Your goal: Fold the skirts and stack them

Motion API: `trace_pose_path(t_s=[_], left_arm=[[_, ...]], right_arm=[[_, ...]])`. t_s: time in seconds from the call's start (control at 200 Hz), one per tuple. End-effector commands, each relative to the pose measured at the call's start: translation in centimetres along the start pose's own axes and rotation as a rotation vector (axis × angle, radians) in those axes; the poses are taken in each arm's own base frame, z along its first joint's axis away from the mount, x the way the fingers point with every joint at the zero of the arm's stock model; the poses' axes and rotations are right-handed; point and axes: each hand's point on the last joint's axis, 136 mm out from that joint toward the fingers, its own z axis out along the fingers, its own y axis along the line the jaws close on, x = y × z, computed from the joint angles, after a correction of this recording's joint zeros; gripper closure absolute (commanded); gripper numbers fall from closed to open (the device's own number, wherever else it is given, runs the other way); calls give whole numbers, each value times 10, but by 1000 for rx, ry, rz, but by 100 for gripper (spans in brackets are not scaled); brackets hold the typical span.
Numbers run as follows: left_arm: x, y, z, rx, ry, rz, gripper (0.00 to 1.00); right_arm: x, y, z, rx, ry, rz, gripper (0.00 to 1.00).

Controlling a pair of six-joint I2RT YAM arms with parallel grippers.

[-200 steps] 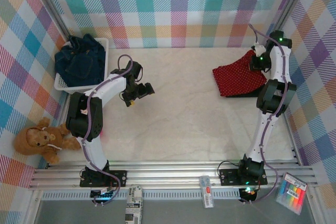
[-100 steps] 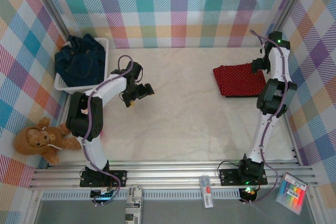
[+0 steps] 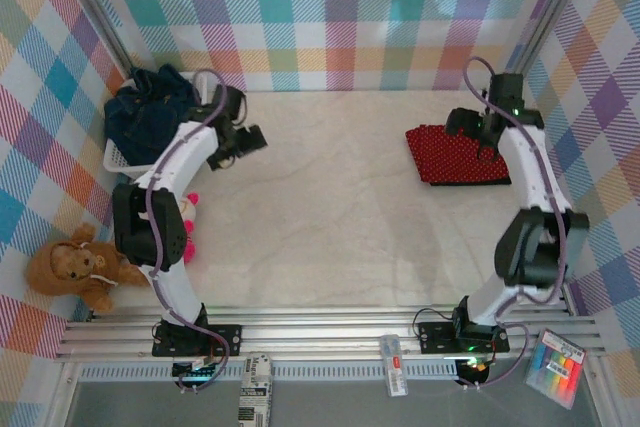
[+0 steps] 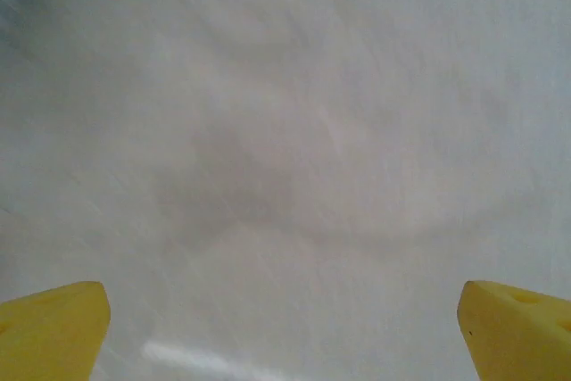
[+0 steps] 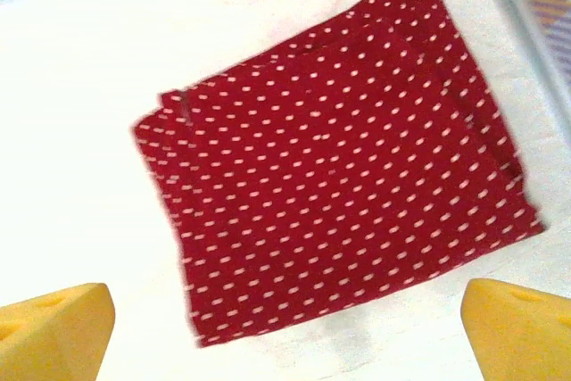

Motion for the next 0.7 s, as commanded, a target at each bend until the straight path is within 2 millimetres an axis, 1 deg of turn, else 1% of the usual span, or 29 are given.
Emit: trace_pose_path(t_s=[0.0, 0.065, 0.135, 0.205, 0.245, 0.39, 0.495, 0.565, 0.615, 0.655, 0.695], left_arm=[[-53, 50, -28, -153, -138, 28, 0], [-78, 67, -27, -189, -172, 11, 0], [-99, 79, -18, -192, -175, -3, 0], [-115, 91, -3, -188, -159, -28, 0], [-122, 98, 9, -175, -138, -51, 0], [-140, 106, 57, -45, -38, -126, 0], [-157, 117, 78, -24, -34, -160, 0], [-166, 126, 96, -17, -50, -185, 0], [-170, 132, 113, -19, -60, -195, 0], [-170, 138, 127, -27, -60, -202, 2], [-170, 143, 139, -36, -56, -208, 8]], right_arm=[[-21, 19, -11, -194, -189, 285, 1], [-13, 14, -18, -196, -225, 332, 1], [-4, 6, -22, -181, -247, 353, 1], [2, 1, -24, -186, -252, 376, 1], [4, 2, -24, -210, -241, 377, 1], [13, 5, -21, -225, -183, 353, 1], [17, 6, -19, -232, -160, 343, 1], [21, 9, -18, -247, -145, 342, 1], [23, 10, -16, -256, -138, 341, 1], [25, 10, -14, -257, -132, 343, 1], [27, 10, -13, -257, -126, 345, 1]])
